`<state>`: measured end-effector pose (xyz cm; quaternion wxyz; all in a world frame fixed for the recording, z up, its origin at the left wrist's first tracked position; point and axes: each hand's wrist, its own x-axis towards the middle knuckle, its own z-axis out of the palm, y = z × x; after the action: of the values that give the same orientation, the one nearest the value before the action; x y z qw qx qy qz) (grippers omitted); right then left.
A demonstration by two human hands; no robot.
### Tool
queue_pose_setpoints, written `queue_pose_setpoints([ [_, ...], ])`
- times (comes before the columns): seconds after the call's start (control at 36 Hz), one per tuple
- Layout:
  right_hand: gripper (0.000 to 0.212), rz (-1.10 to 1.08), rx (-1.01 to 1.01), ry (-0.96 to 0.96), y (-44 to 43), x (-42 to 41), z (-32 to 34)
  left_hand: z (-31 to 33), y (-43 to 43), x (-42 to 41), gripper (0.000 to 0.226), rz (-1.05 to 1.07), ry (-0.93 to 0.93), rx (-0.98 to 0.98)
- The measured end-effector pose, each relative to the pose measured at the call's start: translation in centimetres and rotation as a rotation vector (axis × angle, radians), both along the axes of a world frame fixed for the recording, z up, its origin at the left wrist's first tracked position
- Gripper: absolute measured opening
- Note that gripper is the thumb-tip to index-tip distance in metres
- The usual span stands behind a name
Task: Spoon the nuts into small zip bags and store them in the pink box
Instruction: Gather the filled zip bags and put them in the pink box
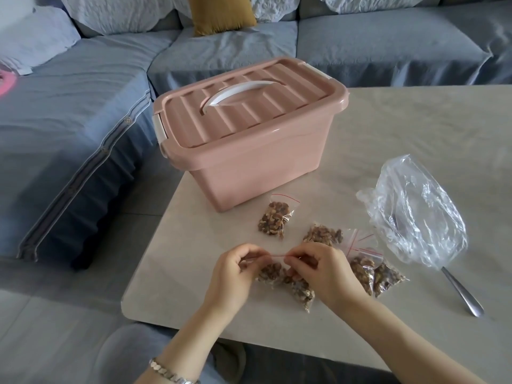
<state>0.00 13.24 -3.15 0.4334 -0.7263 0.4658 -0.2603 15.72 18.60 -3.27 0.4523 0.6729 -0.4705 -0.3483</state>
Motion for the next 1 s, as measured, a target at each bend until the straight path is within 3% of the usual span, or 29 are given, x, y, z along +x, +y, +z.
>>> queue_pose_setpoints([
  [0.25, 0.006, 0.01, -0.198, 0.016, 0.1, 0.3, -0.3, 0.1, -0.2, 0.4, 0.028, -0.057, -0.017, 0.01],
  [0.42, 0.006, 0.077, -0.257, 0.019, 0.2, 0.4, -0.1, 0.1, -0.9, 0.5, 0.002, -0.233, -0.286, -0.113],
  [0.67, 0.008, 0.071, -0.236, 0.025, -0.1, -0.1, -0.2, 0.3, -1.4, 0.2, 0.022, -0.335, -0.546, -0.228],
  [0.86, 0.008, 0.086, -0.282, 0.012, 0.1, 0.0, -0.4, 0.1, -1.5, 0.6, 0.02, -0.351, -0.811, -0.377],
  [1.0, 0.009, 0.057, -0.334, 0.006, 0.2, -0.2, -0.6, -0.2, -1.3, 1.8, 0.016, -0.341, -0.862, -0.403],
])
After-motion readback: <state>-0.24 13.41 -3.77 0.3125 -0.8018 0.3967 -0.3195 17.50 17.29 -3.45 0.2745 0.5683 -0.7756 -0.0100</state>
